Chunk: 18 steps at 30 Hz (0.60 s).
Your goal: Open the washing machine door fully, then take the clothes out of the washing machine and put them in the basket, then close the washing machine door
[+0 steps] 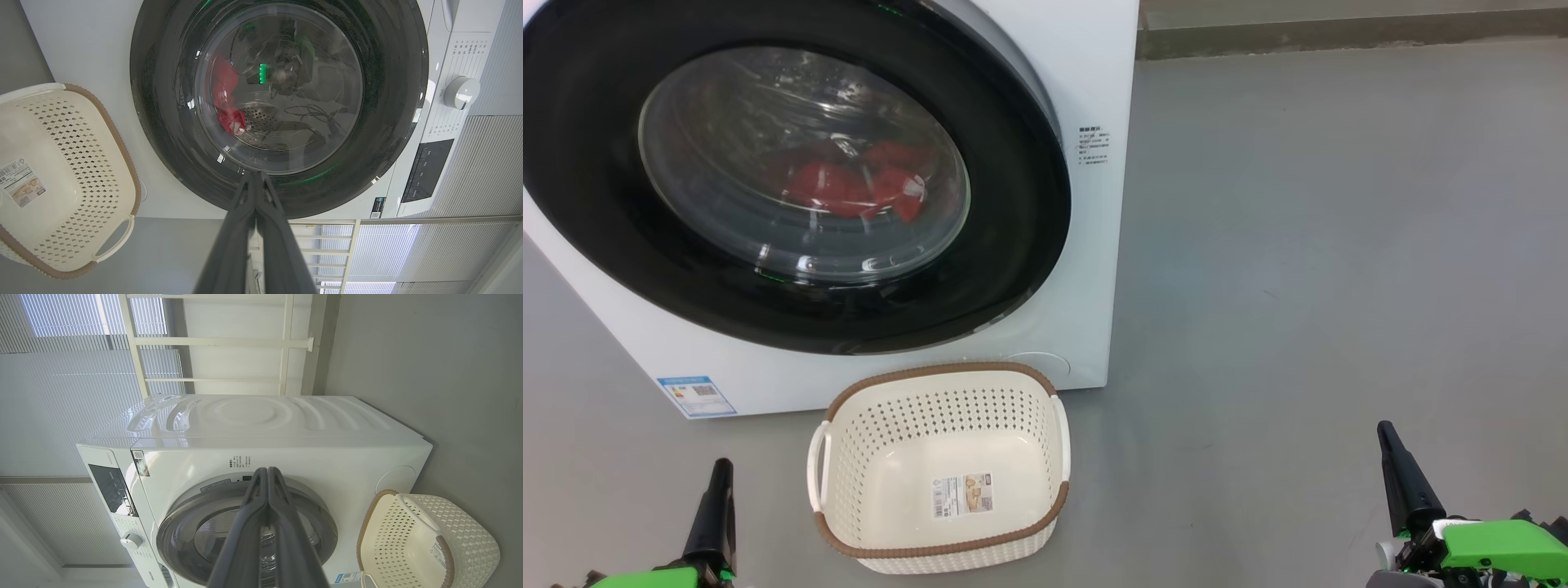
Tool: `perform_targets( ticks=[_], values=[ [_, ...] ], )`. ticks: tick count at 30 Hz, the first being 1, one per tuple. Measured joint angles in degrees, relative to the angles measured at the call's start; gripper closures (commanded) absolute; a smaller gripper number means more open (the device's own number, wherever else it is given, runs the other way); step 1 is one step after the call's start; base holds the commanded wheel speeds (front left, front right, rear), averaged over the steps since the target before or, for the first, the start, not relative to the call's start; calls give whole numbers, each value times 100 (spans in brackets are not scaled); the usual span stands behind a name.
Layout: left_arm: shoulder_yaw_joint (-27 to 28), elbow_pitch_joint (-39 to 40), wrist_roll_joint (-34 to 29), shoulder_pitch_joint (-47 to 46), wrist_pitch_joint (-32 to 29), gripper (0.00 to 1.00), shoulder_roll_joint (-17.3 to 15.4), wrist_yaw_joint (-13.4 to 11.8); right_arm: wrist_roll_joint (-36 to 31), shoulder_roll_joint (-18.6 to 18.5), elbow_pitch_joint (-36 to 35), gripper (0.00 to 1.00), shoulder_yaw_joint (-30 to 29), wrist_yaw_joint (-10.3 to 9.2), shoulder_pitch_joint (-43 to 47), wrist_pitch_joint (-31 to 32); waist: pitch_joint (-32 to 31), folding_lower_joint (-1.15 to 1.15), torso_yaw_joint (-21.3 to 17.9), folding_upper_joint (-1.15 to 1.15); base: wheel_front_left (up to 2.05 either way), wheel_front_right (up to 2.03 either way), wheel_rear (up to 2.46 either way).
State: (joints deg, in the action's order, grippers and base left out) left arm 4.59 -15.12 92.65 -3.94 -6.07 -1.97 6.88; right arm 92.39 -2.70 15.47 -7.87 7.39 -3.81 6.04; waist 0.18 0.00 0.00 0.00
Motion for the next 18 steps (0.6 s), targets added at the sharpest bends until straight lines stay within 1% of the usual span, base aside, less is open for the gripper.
perform_targets(
  ticks=[18],
  values=[
    [1, 0, 0, 0, 0, 100, 1, 0, 0, 1, 0, 100, -1, 0, 0, 0, 0, 0, 0, 0, 0, 0, 0]
  ],
)
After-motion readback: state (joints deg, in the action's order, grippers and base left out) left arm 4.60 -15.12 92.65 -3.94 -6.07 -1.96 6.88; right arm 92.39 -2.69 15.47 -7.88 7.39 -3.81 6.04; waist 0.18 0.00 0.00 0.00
